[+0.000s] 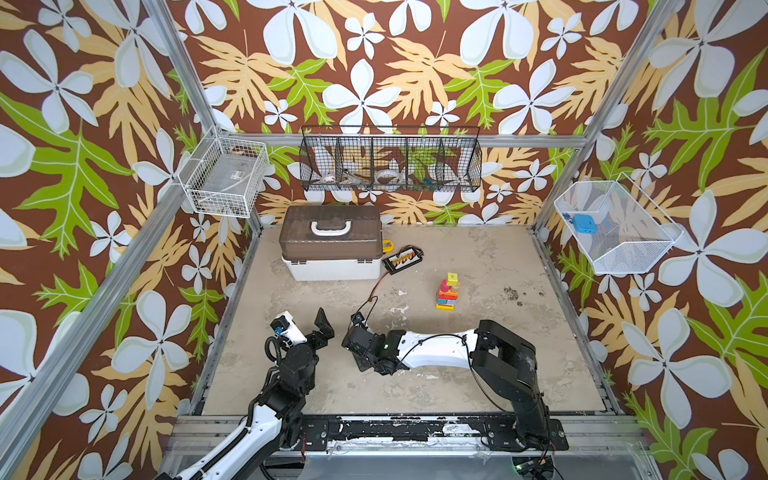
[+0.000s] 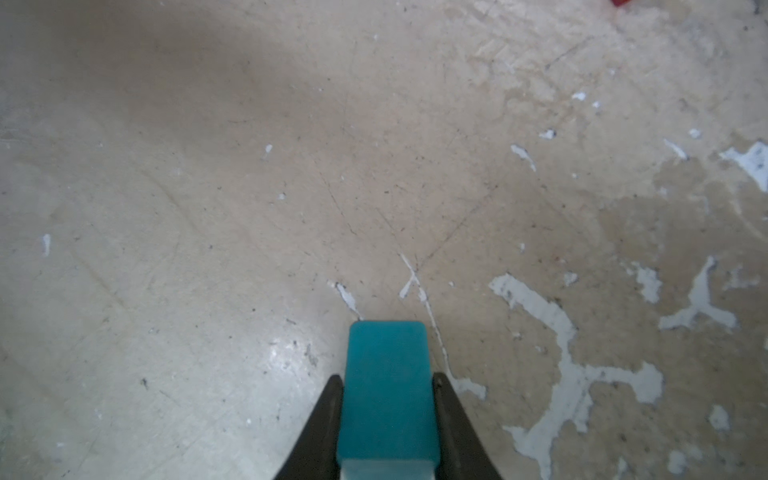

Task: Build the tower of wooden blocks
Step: 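Grasp the teal wedge block with the right gripper and lift it, then carry the teal wedge block with the right gripper above the tower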

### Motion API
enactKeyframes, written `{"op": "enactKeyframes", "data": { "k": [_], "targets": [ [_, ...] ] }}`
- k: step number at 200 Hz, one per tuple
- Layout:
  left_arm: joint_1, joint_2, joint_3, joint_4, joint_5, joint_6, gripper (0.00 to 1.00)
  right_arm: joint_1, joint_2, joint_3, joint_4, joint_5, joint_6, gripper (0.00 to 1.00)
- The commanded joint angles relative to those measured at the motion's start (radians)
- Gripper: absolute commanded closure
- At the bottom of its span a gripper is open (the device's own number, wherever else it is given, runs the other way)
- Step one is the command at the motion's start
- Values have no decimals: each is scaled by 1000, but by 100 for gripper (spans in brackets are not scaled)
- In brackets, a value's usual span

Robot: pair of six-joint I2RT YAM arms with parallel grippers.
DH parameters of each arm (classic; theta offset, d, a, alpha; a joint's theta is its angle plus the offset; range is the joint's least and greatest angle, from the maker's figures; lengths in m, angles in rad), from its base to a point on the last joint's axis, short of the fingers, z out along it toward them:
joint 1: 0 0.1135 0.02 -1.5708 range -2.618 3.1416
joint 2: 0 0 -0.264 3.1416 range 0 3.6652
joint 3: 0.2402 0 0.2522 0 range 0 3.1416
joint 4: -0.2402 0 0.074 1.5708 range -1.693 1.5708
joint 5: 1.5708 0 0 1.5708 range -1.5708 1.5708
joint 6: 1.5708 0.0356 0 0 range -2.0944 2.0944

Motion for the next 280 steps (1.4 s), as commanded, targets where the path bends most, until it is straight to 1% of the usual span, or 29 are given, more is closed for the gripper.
{"op": "enactKeyframes", "data": {
  "k": [1, 29, 53, 64, 88, 98, 109, 121, 137, 145, 150, 156, 167, 171, 179, 193, 199, 217, 224, 237, 246, 255, 267, 280],
  "targets": [
    [2, 2, -3, 34, 8, 15, 0, -2, -40, -13, -12, -18, -28, 75],
    [2, 3, -5, 38, 14, 16, 0, -5, -126, -34, -38, 0, -64, 77],
    [2, 3, -6, 40, 19, 18, 0, -23, -204, -48, -74, -37, -110, 84],
    [2, 5, -6, 41, 19, 19, 0, -39, -250, -59, -90, -55, -135, 85],
    [2, 6, -6, 42, 19, 19, 0, -79, -379, -106, -74, -83, -200, 95],
    [2, 4, -6, 44, 21, 19, 0, -88, -436, -118, -66, -68, -236, 100],
    [3, 5, -6, 42, 22, 21, 0, -91, -497, -113, -73, -31, -277, 100],
    [2, 4, -6, 45, 21, 20, 0, -90, -566, -118, -53, -4, -344, 100],
    [2, 5, -6, 45, 21, 21, 0, -91, -666, -163, 19, 35, -459, 100],
    [2, 5, -6, 45, 21, 22, 0, -90, -703, -184, 48, 76, -526, 100],
    [2, 4, -6, 45, 21, 22, 0, -90, -720, -196, 66, 82, -589, 100],
    [2, 4, -6, 45, 21, 23, 0, -90, -742, -223, 97, 72, -663, 100],
    [2, 3, -7, 45, 24, 23, 0, -92, -766, -258, 113, -22, -833, 100],
    [1, 0, -8, 46, 24, 23, 0, -92, -771, -263, 105, -51, -874, 100],
    [2, -1, -8, 45, 24, 25, 0, -91, -774, -266, 90, -43, -908, 100],
    [2, -5, -9, 45, 25, 25, 0, -91, -762, -241, 26, 36, -931, 100],
    [2, -7, -9, 45, 26, 27, 0, -97, -752, -219, -12, 45, -951, 100],
    [2, -8, -11, 47, 31, 27, 0, -121, -715, -143, -156, -77, -1081, 100],
    [2, -9, -11, 47, 33, 28, 0, -124, -702, -118, -215, -126, -1161, 100],
    [2, -8, -12, 48, 37, 29, 0, -125, -686, -86, -282, -150, -1242, 100],
    [2, -7, -12, 50, 41, 31, 0, -145, -671, -49, -331, -177, -1264, 100],
    [2, -5, -12, 51, 43, 31, 0, -192, -638, 13, -405, -281, -1265, 100],
    [2, -3, -12, 53, 48, 34, 0, -285, -580, 113, -502, -420, -1269, 100],
    [2, 0, -12, 60, 62, 41, 0, -366, -517, 216, -605, -506, -1297, 100]
  ]
}}
